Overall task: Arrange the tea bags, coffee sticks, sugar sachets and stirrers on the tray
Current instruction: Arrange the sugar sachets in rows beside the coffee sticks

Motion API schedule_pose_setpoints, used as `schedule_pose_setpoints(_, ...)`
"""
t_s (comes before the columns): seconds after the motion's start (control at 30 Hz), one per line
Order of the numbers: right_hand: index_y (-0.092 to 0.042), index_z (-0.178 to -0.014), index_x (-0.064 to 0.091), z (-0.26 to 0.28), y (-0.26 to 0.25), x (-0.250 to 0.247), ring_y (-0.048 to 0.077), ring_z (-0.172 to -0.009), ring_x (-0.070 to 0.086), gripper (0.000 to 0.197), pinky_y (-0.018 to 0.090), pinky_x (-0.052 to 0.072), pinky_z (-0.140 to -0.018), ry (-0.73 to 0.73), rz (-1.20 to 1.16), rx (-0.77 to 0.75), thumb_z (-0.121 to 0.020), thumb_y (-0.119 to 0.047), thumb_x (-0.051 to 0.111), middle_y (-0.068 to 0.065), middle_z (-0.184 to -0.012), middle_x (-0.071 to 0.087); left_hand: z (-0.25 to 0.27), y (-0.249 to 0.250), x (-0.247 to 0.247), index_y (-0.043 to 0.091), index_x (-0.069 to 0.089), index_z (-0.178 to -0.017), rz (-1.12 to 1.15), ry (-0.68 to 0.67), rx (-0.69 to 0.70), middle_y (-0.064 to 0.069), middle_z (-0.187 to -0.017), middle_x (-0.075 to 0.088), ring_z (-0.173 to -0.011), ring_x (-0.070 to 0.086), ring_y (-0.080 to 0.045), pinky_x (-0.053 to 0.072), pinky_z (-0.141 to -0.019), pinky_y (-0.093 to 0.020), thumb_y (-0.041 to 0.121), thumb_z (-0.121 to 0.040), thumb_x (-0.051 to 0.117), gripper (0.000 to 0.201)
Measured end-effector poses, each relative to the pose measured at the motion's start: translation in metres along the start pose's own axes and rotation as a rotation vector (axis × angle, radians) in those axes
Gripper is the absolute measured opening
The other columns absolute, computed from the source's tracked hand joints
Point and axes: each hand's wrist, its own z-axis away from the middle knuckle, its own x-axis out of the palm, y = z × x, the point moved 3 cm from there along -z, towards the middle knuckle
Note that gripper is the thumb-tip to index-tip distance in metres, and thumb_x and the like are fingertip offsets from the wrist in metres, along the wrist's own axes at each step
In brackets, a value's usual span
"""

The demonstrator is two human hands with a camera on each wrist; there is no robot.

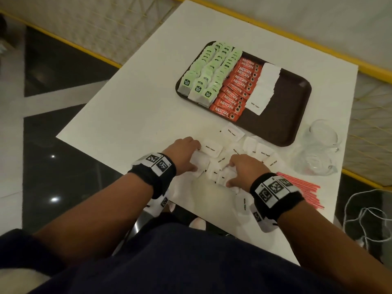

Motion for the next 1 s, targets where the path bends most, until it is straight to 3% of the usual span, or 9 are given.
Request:
schedule_pose_setpoints(0.27, -0.027, -0.117, 0.056, 0.002, -0.002, 0.008, 0.021, -0.105, 0.055, 0.045, 0.037, 0.048, -0.089, 0.048, -0.025, -0.005, -0.078, -0.038, 0.077, 0.001, -0.115, 0.057, -0.001, 0.004, -0.001, 0.019, 0.052, -0.124, -0.033, 0.01, -0.062, -0.002, -0.123, 0.059, -0.11, 0.053, -0.024, 0.045, -0.09, -0.036, 0.03, -0.077, 0.081, 0.057)
schedule_pose_setpoints(0.43, -0.031, -0.127, 0.054, 0.004, -0.003, 0.009, 0.023, -0.113, 0.05, 0.058, 0.04, 0.046, -0.095, 0.087, -0.096, 0.004, -0.075, -0.033, 0.079, 0.001, -0.121, 0.049, -0.003, 0.005, -0.003, 0.019, 0.059, -0.117, -0.126, -0.025, -0.091, -0.003, -0.121, 0.059, -0.111, 0.053, -0.025, 0.046, -0.093, -0.037, 0.036, -0.079, 0.078, 0.046)
schedule_pose_setpoints(0.6, -0.029, -0.122, 0.057, 0.002, -0.006, 0.011, 0.023, -0.111, 0.051, 0.049, 0.037, 0.047, -0.093, 0.07, -0.083, 0.0, -0.076, -0.03, 0.075, 0.0, -0.118, 0.051, -0.006, 0.012, -0.005, 0.018, 0.06, -0.112, -0.161, -0.06, -0.1, -0.005, -0.119, 0.053, -0.107, 0.056, -0.026, 0.047, -0.089, -0.036, 0.034, -0.079, 0.079, 0.041)
schedule_pose_setpoints(0.73, -0.026, -0.111, 0.056, 0.001, -0.009, 0.011, 0.022, -0.105, 0.052, 0.042, 0.039, 0.049, -0.09, 0.057, -0.099, 0.014, -0.074, -0.026, 0.075, -0.002, -0.112, 0.052, -0.006, 0.014, -0.003, 0.016, 0.054, -0.111, -0.099, -0.082, -0.113, -0.006, -0.115, 0.059, -0.1, 0.057, -0.024, 0.046, -0.083, -0.034, 0.026, -0.081, 0.077, 0.039)
schedule_pose_setpoints(0.9, -0.03, -0.1, 0.048, 0.004, -0.01, 0.015, 0.022, -0.09, 0.056, 0.035, 0.033, 0.049, -0.073, 0.074, -0.182, 0.021, -0.073, -0.02, 0.069, 0.0, -0.101, 0.059, -0.001, 0.01, -0.001, 0.017, 0.053, -0.114, -0.034, -0.05, -0.154, -0.002, -0.118, 0.061, -0.106, 0.058, -0.024, 0.048, -0.089, -0.037, 0.027, -0.08, 0.078, 0.043)
schedule_pose_setpoints(1.0, -0.032, -0.102, 0.054, 0.007, -0.007, 0.012, 0.02, -0.095, 0.059, 0.033, 0.03, 0.048, -0.077, 0.103, -0.238, 0.001, -0.076, -0.018, 0.07, -0.003, -0.105, 0.062, -0.001, 0.007, -0.001, 0.016, 0.058, -0.114, 0.004, -0.053, -0.171, 0.0, -0.117, 0.059, -0.109, 0.057, -0.023, 0.046, -0.092, -0.034, 0.028, -0.08, 0.077, 0.041)
